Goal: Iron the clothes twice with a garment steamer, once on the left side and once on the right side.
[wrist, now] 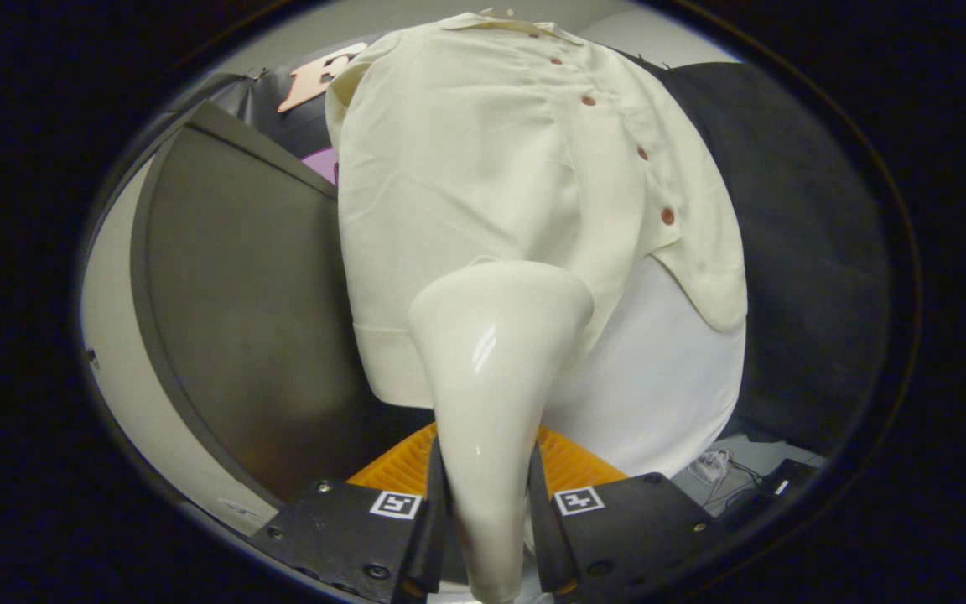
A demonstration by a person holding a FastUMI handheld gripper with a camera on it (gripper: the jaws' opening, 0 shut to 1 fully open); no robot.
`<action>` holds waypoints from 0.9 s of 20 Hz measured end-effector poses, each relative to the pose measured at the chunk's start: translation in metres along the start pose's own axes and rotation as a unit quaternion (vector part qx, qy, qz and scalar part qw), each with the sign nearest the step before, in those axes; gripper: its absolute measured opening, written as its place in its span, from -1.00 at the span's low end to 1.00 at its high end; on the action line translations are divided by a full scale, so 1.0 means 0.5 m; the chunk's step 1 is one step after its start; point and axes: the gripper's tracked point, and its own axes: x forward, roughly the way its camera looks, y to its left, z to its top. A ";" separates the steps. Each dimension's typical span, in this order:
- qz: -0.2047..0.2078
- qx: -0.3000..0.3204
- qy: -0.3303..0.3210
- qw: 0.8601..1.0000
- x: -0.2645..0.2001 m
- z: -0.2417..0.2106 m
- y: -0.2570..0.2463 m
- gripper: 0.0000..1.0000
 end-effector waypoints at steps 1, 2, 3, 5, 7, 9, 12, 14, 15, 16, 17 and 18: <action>0.001 0.000 0.004 1.000 -0.003 -0.017 -0.003 -0.13; 0.001 0.001 0.006 1.000 -0.005 -0.030 -0.007 -0.13; 0.002 0.002 0.011 1.000 -0.006 -0.040 -0.008 -0.13; 0.001 -0.001 0.016 1.000 -0.010 -0.047 -0.003 -0.12; -0.005 0.001 0.009 1.000 -0.034 -0.035 -0.005 -0.12; -0.006 0.008 -0.015 1.000 -0.073 0.000 0.003 -0.13; -0.021 -0.004 -0.033 0.999 -0.140 0.065 0.006 -0.14; -0.032 -0.011 -0.044 0.998 -0.174 0.131 0.007 -0.13; -0.032 -0.015 -0.057 0.998 -0.188 0.174 0.012 -0.13; -0.032 -0.018 -0.070 0.997 -0.200 0.217 0.013 -0.13; -0.031 -0.019 -0.080 0.996 -0.209 0.261 0.015 -0.14; -0.030 -0.023 -0.091 0.995 -0.216 0.305 0.014 -0.14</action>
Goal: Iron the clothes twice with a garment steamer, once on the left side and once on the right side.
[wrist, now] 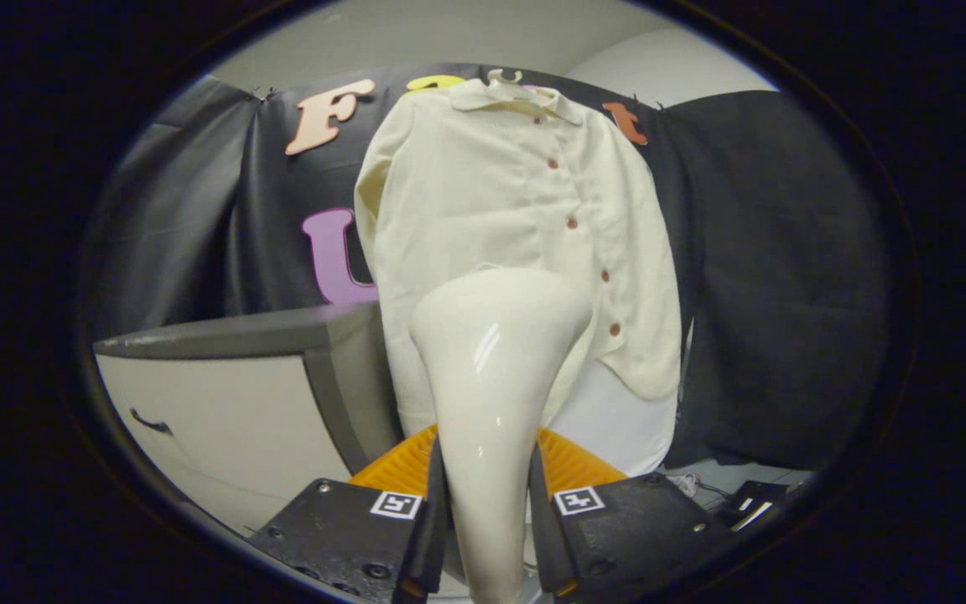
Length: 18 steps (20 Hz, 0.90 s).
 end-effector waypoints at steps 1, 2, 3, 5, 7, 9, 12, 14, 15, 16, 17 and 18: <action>-0.002 -0.004 -0.007 1.000 0.004 0.044 -0.006 -0.13; -0.003 -0.009 -0.014 1.000 0.008 0.086 -0.014 -0.14; -0.005 -0.012 -0.021 1.000 0.015 0.128 -0.023 -0.14; -0.010 -0.012 -0.038 0.999 0.032 0.216 -0.045 -0.14; -0.005 -0.008 -0.060 0.998 0.056 0.299 -0.058 -0.14; -0.001 -0.004 -0.072 0.997 0.091 0.365 -0.082 -0.14; -0.007 -0.010 -0.076 0.997 0.153 0.445 -0.137 -0.15; -0.009 0.006 -0.084 0.996 0.197 0.490 -0.180 -0.15; -0.010 0.019 -0.085 0.996 0.220 0.505 -0.199 -0.14; -0.012 0.027 -0.087 0.996 0.240 0.514 -0.224 -0.14; -0.011 0.032 -0.082 0.996 0.260 0.517 -0.242 -0.14; -0.011 0.030 -0.080 0.996 0.274 0.511 -0.258 -0.15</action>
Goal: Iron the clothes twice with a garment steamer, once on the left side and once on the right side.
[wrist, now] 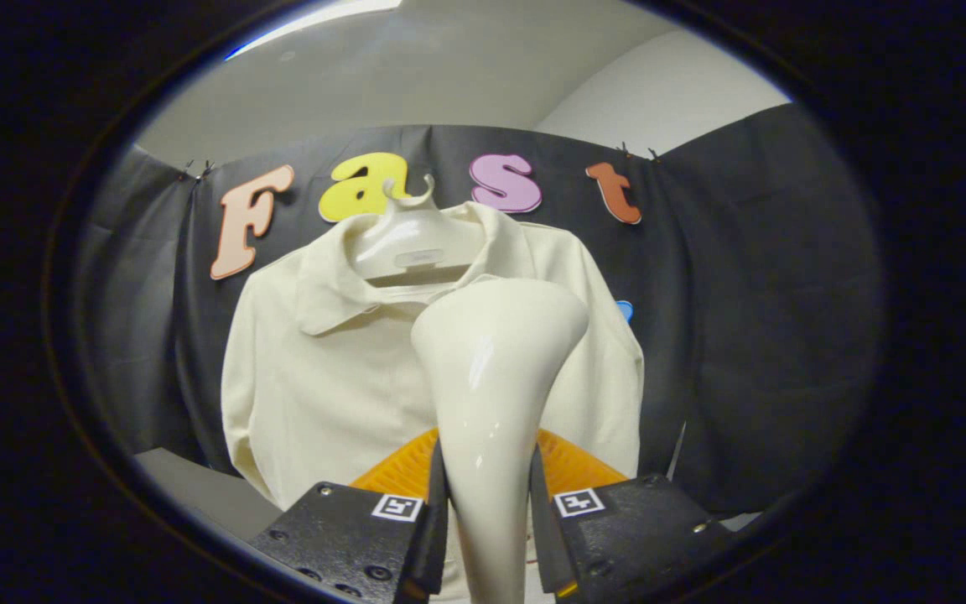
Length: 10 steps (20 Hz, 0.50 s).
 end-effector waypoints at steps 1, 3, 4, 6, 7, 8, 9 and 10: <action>-0.002 -0.003 0.013 1.000 0.010 -0.014 -0.017 -0.15; 0.000 -0.019 0.032 0.999 0.020 -0.044 -0.042 -0.14; 0.006 -0.023 0.036 0.999 0.022 -0.058 -0.052 -0.14; 0.040 -0.012 0.040 0.998 0.021 -0.083 -0.044 -0.14; 0.049 -0.009 0.037 0.998 0.024 -0.097 -0.045 -0.14; 0.037 -0.001 0.043 0.998 0.028 -0.112 -0.065 -0.14; 0.023 0.002 0.050 0.998 0.029 -0.128 -0.085 -0.14; 0.022 -0.002 0.054 0.998 0.026 -0.145 -0.098 -0.14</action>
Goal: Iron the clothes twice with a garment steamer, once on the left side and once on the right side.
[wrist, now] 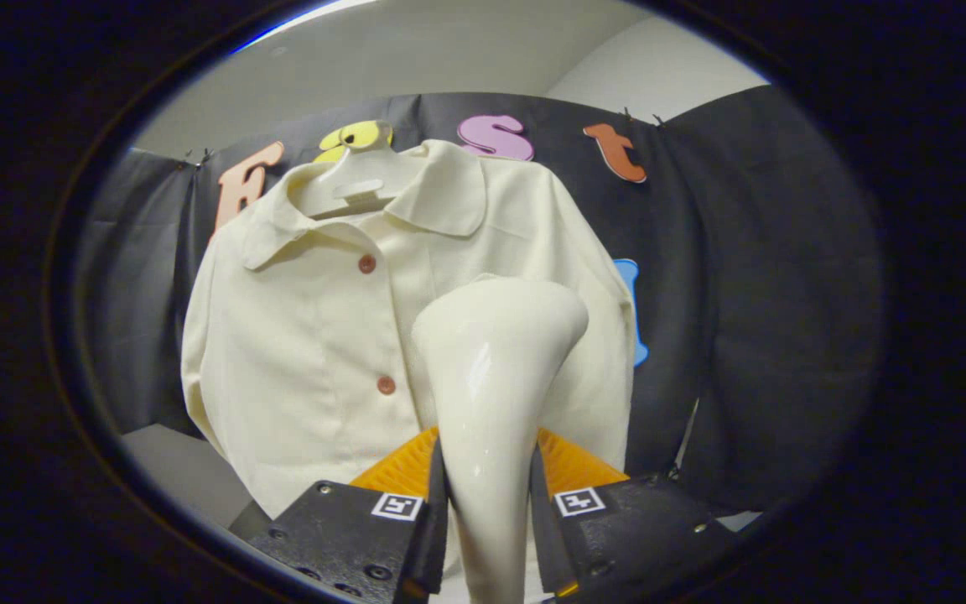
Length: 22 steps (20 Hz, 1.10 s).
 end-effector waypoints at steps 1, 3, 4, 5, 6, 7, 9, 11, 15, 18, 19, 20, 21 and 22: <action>0.007 -0.002 0.006 1.000 -0.005 -0.016 -0.004 -0.14; 0.008 -0.009 0.025 1.000 -0.005 -0.058 -0.011 -0.14; 0.007 -0.008 0.032 0.999 -0.004 -0.077 -0.020 -0.14; 0.008 -0.002 0.037 0.999 -0.003 -0.096 -0.024 -0.14; 0.014 0.004 0.045 0.999 -0.004 -0.124 -0.023 -0.14; 0.017 0.008 0.047 0.999 -0.004 -0.142 -0.020 -0.13; 0.022 0.014 0.054 0.998 -0.007 -0.180 -0.020 -0.14; 0.025 0.024 0.059 0.998 -0.010 -0.213 -0.022 -0.13; 0.018 0.036 0.070 0.997 -0.021 -0.291 -0.042 -0.13; 0.009 0.041 0.080 0.996 -0.036 -0.357 -0.068 -0.14; 0.002 0.047 0.079 0.996 -0.038 -0.377 -0.081 -0.14; -0.010 0.047 0.089 0.995 -0.043 -0.411 -0.096 -0.14; -0.014 0.039 0.105 0.994 -0.050 -0.445 -0.106 -0.14; -0.011 0.039 0.118 0.992 -0.054 -0.476 -0.111 -0.14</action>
